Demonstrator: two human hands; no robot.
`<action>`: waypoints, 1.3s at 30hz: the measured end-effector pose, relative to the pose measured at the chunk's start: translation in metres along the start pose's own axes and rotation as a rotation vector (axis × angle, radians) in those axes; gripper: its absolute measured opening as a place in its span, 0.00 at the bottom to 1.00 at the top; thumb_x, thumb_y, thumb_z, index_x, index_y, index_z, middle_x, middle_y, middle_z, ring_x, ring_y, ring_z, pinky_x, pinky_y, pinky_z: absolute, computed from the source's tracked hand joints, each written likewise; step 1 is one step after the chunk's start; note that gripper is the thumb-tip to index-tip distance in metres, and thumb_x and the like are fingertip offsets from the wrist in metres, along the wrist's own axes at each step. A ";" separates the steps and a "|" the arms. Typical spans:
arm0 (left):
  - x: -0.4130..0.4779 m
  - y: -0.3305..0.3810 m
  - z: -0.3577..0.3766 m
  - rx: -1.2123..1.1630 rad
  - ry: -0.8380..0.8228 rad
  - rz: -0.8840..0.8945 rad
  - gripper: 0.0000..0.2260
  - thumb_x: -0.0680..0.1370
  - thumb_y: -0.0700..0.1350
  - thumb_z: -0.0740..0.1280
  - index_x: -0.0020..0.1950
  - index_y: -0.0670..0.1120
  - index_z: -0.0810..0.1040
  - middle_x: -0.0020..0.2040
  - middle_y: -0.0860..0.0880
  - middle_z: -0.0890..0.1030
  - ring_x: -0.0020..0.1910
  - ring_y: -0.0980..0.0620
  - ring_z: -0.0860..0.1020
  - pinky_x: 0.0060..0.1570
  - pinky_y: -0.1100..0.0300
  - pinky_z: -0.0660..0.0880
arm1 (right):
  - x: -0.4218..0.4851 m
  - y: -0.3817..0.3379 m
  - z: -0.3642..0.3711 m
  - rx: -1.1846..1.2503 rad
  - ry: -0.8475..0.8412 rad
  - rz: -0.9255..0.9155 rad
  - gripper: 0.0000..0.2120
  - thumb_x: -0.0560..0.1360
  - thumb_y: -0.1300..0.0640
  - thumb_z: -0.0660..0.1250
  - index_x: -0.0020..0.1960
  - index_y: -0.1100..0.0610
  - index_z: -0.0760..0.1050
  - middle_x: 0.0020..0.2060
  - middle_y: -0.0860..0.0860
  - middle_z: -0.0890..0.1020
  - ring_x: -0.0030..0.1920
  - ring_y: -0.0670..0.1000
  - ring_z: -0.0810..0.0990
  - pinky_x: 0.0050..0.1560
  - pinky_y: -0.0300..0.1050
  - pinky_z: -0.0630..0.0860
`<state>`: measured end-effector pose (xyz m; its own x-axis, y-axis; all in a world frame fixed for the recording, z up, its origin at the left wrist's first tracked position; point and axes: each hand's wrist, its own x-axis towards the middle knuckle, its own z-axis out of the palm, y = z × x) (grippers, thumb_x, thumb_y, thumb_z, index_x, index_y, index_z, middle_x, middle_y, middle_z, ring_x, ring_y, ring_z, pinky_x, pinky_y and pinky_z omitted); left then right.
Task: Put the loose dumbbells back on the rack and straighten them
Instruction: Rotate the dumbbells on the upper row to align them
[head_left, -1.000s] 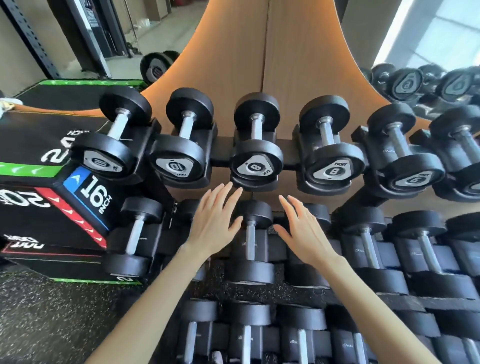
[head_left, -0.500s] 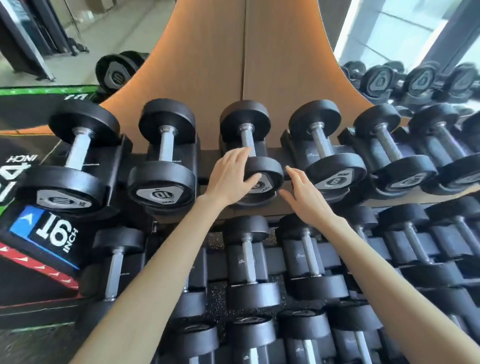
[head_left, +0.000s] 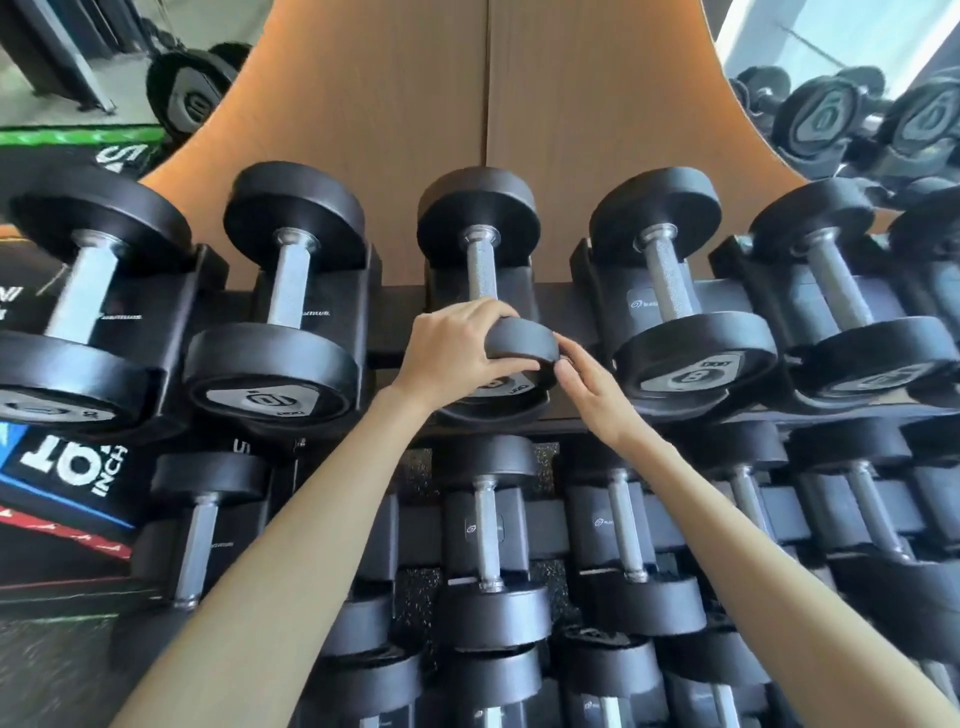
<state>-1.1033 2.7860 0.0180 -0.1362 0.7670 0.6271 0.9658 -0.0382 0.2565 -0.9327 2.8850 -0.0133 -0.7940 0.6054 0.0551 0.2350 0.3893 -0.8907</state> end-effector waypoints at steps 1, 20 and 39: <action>-0.002 -0.003 -0.001 -0.013 0.011 -0.014 0.24 0.69 0.65 0.67 0.50 0.46 0.79 0.46 0.51 0.83 0.43 0.52 0.81 0.39 0.65 0.68 | 0.003 0.002 0.004 0.028 0.002 -0.011 0.20 0.80 0.56 0.55 0.69 0.62 0.64 0.56 0.48 0.75 0.52 0.33 0.73 0.54 0.25 0.67; -0.048 -0.026 0.034 -0.657 0.466 -0.526 0.18 0.66 0.47 0.68 0.48 0.37 0.72 0.41 0.56 0.72 0.42 0.68 0.72 0.43 0.73 0.66 | 0.026 -0.090 0.010 -1.149 0.034 -0.346 0.31 0.73 0.36 0.46 0.50 0.63 0.69 0.46 0.58 0.75 0.46 0.59 0.75 0.38 0.47 0.66; 0.001 0.003 0.004 -0.101 0.001 -0.103 0.25 0.67 0.68 0.66 0.52 0.50 0.80 0.49 0.55 0.83 0.48 0.56 0.80 0.43 0.64 0.72 | -0.001 0.013 0.020 0.249 0.127 0.041 0.21 0.74 0.41 0.54 0.62 0.49 0.67 0.55 0.45 0.76 0.57 0.45 0.74 0.60 0.47 0.70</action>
<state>-1.0995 2.7893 0.0161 -0.2334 0.7698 0.5940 0.9195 -0.0238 0.3923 -0.9400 2.8756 -0.0345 -0.7062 0.7056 0.0585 0.1083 0.1893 -0.9759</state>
